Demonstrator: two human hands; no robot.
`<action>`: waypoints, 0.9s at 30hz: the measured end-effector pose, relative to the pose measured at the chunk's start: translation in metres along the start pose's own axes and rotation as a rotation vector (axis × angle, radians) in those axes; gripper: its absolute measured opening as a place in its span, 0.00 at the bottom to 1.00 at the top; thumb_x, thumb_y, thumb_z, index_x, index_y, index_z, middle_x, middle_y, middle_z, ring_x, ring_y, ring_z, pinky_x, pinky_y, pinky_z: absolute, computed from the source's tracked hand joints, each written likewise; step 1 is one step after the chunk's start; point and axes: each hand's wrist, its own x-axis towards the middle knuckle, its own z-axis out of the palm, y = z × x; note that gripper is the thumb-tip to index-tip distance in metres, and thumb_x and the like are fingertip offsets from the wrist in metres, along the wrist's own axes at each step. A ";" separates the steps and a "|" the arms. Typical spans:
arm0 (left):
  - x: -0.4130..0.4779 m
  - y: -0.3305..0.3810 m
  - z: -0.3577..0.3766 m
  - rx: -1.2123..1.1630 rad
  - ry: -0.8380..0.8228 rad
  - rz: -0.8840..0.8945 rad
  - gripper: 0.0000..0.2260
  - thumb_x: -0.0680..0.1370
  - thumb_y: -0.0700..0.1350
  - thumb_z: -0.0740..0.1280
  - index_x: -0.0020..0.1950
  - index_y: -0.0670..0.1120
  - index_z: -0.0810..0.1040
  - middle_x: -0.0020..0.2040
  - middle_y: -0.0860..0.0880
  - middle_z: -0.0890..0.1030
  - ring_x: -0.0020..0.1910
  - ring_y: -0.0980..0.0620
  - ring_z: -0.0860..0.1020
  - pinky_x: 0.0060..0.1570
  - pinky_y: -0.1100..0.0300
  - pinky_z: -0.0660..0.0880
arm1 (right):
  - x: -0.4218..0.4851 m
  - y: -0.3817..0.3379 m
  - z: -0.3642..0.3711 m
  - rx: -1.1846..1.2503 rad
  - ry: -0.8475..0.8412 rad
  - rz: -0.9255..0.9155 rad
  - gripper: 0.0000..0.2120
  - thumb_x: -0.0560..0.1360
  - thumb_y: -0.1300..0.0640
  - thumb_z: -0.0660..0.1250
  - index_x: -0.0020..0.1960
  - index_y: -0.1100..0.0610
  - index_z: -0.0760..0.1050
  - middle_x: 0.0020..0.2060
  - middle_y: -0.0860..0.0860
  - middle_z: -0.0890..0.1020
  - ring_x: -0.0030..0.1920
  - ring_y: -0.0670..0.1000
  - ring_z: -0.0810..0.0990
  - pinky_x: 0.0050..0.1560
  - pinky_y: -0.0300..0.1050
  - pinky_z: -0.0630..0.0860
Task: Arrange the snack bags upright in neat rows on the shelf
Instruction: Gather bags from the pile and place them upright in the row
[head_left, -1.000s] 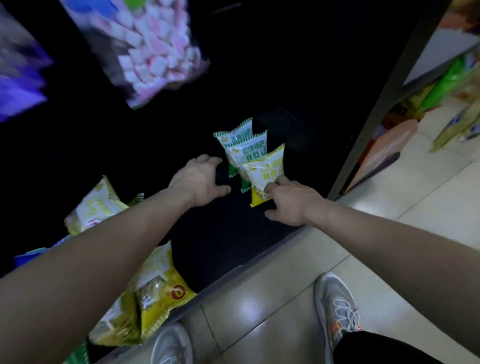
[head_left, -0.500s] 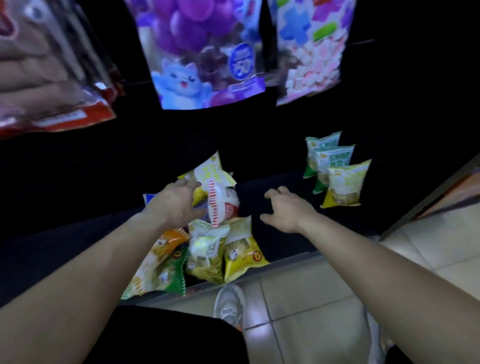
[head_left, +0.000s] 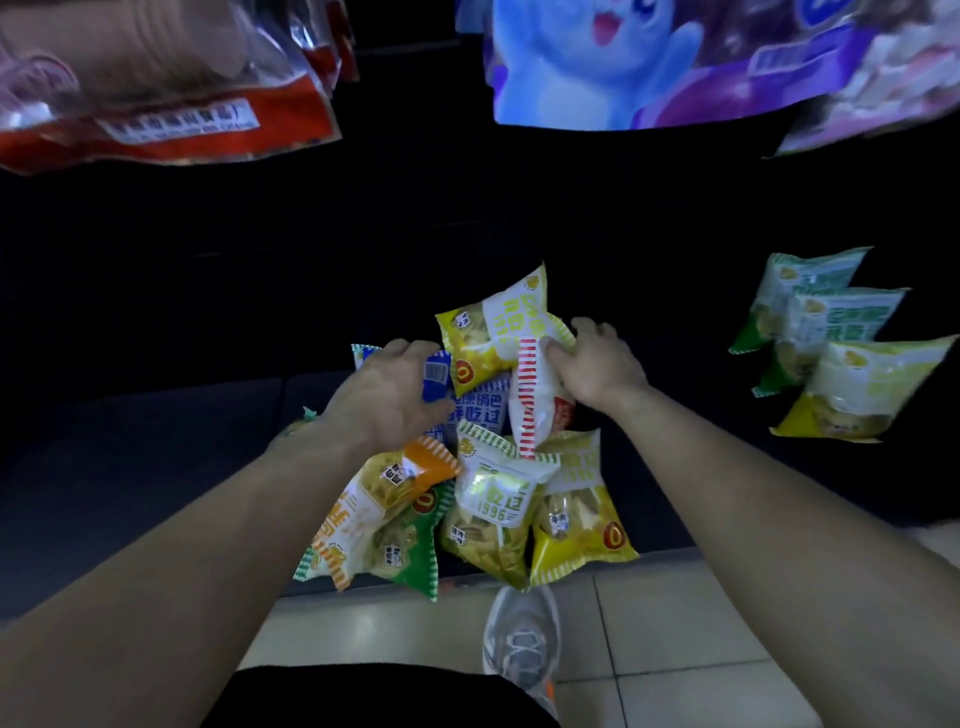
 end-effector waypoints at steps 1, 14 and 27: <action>0.002 -0.002 0.002 -0.013 0.008 0.000 0.34 0.75 0.58 0.69 0.77 0.51 0.60 0.72 0.48 0.67 0.70 0.46 0.67 0.64 0.51 0.70 | 0.008 -0.002 0.002 0.058 -0.038 0.031 0.35 0.76 0.32 0.56 0.73 0.54 0.64 0.66 0.58 0.72 0.64 0.61 0.73 0.62 0.56 0.72; 0.010 -0.008 0.003 -0.111 0.014 -0.003 0.32 0.77 0.56 0.67 0.77 0.51 0.60 0.71 0.50 0.67 0.70 0.47 0.66 0.66 0.51 0.68 | 0.043 -0.036 0.017 0.251 -0.041 0.092 0.27 0.69 0.40 0.72 0.59 0.57 0.75 0.55 0.55 0.80 0.51 0.57 0.81 0.52 0.54 0.80; 0.012 -0.002 -0.017 -0.190 0.144 -0.039 0.31 0.75 0.55 0.70 0.75 0.50 0.63 0.69 0.47 0.69 0.67 0.45 0.70 0.63 0.48 0.71 | 0.020 -0.051 -0.041 0.279 0.219 -0.242 0.31 0.64 0.51 0.80 0.65 0.50 0.76 0.52 0.46 0.82 0.48 0.45 0.80 0.49 0.36 0.72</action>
